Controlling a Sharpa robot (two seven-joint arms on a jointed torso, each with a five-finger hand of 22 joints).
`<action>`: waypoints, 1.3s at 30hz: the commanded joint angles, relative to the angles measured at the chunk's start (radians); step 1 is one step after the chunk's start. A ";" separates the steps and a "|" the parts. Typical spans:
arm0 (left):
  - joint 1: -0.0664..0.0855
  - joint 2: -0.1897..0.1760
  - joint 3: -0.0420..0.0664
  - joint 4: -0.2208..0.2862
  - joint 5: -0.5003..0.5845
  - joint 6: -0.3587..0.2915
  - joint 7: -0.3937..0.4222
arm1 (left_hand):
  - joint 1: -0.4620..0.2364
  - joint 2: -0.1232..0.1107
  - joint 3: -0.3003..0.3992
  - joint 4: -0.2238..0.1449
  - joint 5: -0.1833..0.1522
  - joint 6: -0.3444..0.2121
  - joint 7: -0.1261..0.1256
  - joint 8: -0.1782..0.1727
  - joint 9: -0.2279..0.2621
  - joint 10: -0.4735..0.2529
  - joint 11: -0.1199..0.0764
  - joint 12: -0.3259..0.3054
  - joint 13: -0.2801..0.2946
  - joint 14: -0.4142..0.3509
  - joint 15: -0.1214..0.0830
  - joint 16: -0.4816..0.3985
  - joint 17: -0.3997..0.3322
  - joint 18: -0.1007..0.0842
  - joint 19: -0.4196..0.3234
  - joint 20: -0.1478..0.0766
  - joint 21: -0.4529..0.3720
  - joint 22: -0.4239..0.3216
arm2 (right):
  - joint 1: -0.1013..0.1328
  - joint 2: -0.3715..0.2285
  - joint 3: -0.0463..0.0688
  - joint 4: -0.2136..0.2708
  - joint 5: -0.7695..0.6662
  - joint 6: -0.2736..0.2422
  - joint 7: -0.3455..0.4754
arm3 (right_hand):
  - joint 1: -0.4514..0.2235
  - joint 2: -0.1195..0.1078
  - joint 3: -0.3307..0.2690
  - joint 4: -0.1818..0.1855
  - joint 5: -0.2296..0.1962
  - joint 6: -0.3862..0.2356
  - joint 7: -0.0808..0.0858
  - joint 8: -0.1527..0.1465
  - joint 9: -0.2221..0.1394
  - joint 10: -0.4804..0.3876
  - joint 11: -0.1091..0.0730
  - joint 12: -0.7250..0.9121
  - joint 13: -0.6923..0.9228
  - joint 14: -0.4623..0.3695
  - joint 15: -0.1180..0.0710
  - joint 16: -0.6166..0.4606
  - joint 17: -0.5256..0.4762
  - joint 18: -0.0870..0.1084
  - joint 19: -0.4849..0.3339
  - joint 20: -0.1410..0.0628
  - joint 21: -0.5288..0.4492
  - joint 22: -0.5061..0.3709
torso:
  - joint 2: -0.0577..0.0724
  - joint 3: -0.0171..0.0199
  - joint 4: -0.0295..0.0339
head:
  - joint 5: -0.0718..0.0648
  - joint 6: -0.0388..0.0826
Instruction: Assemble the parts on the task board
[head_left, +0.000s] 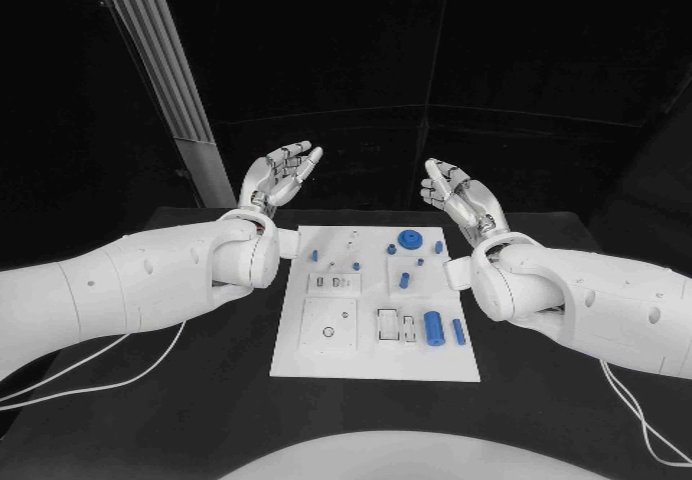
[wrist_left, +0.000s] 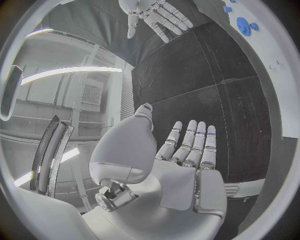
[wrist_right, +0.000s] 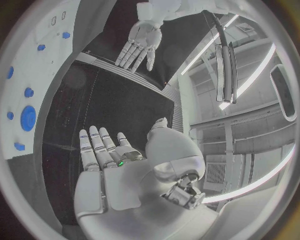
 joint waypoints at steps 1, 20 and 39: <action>0.026 0.017 -0.020 -0.041 0.024 0.129 0.366 | 0.023 0.001 -0.002 0.008 0.010 0.011 0.137 0.008 0.002 0.007 0.004 0.013 0.001 0.001 0.009 0.016 0.002 0.012 0.005 0.008 0.010 0.003 | 0.014 0.006 -0.011 -0.010 -0.196 0.101 -0.033 | 0.008 -0.001 -0.004 0.000 0.005 0.008 0.175 0.003 0.001 0.000 0.004 0.003 0.001 0.002 0.003 0.003 0.001 0.011 0.000 0.004 0.004 0.001 | 0.000 -0.0003 -0.0004 | 0.000 -0.002; 0.059 0.022 -0.050 -0.070 0.031 0.203 0.405 | 0.020 -0.006 -0.002 0.008 0.010 -0.010 0.135 0.064 0.007 0.026 0.007 0.028 0.003 0.013 0.032 0.025 0.003 0.018 0.056 0.054 0.078 0.023 | 0.026 0.005 -0.024 -0.035 -0.243 0.124 -0.029 | 0.041 0.009 -0.011 -0.003 0.005 0.025 0.174 0.033 0.006 0.075 -0.002 0.090 0.022 0.109 -0.014 0.102 0.028 0.026 0.073 0.000 0.051 0.023 | 0.002 -0.0004 -0.0005 | 0.006 -0.014; 0.062 -0.009 -0.050 -0.040 0.031 0.270 0.311 | 0.008 -0.015 0.008 0.008 0.007 -0.147 0.091 0.246 0.022 0.092 -0.001 0.049 0.001 0.129 0.011 0.070 0.004 0.048 0.206 0.051 0.240 0.079 | 0.027 -0.010 -0.023 -0.054 -0.238 0.161 -0.049 | 0.115 0.017 -0.013 0.000 0.003 0.087 0.130 0.107 0.009 0.360 -0.101 0.120 -0.031 1.081 -0.199 0.481 0.160 0.121 0.873 -0.101 0.529 0.230 | 0.039 0.0031 -0.0024 | 0.006 0.021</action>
